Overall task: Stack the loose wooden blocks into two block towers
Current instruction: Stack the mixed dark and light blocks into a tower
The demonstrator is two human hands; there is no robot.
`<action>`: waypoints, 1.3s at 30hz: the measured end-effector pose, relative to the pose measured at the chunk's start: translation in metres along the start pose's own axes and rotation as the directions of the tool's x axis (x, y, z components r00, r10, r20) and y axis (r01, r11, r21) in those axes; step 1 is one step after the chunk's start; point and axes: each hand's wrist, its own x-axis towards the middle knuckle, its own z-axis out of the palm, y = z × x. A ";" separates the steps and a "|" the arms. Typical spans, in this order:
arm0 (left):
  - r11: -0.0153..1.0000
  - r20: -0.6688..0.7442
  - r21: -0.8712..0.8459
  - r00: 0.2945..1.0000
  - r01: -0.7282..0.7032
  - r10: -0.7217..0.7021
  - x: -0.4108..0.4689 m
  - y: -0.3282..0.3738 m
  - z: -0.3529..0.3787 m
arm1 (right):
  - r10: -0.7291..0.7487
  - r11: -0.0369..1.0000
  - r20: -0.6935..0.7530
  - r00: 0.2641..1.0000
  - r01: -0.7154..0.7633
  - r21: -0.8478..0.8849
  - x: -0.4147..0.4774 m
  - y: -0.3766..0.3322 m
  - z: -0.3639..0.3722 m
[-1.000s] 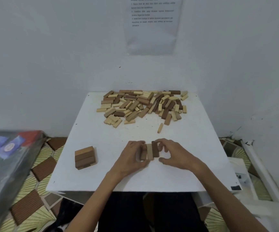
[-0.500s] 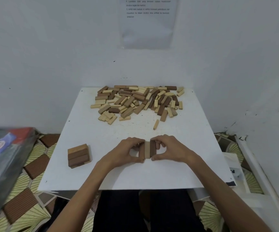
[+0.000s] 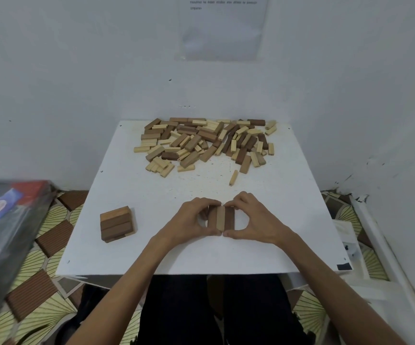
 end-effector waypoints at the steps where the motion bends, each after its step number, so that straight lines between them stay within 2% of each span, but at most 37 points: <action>1: 1.000 0.002 0.001 1.000 -0.005 0.005 -0.001 0.000 0.001 | -0.001 1.000 -0.009 1.000 0.001 0.000 -0.001 0.000 0.001; 8: 1.000 0.045 0.004 0.999 -0.017 0.017 0.000 -0.003 -0.007 | -0.003 1.000 -0.035 0.999 0.004 0.006 -0.002 0.001 0.008; 17: 0.999 -0.042 -0.045 0.999 -0.009 0.007 -0.005 -0.003 0.004 | 0.018 0.999 -0.054 0.998 -0.016 0.034 -0.004 0.006 0.009; 24: 0.999 -0.036 -0.050 0.999 0.000 -0.002 -0.003 -0.003 0.002 | 0.031 0.999 -0.043 0.999 -0.029 0.040 -0.002 0.005 0.009; 30: 0.999 -0.030 -0.050 1.000 0.000 -0.001 -0.006 -0.001 -0.001 | -0.007 0.999 -0.053 0.999 0.009 0.032 -0.004 -0.002 0.008; 39: 1.000 -0.106 0.010 0.994 -0.029 0.030 -0.025 0.009 -0.046 | -0.096 0.995 -0.041 0.995 0.097 0.001 0.020 -0.038 -0.001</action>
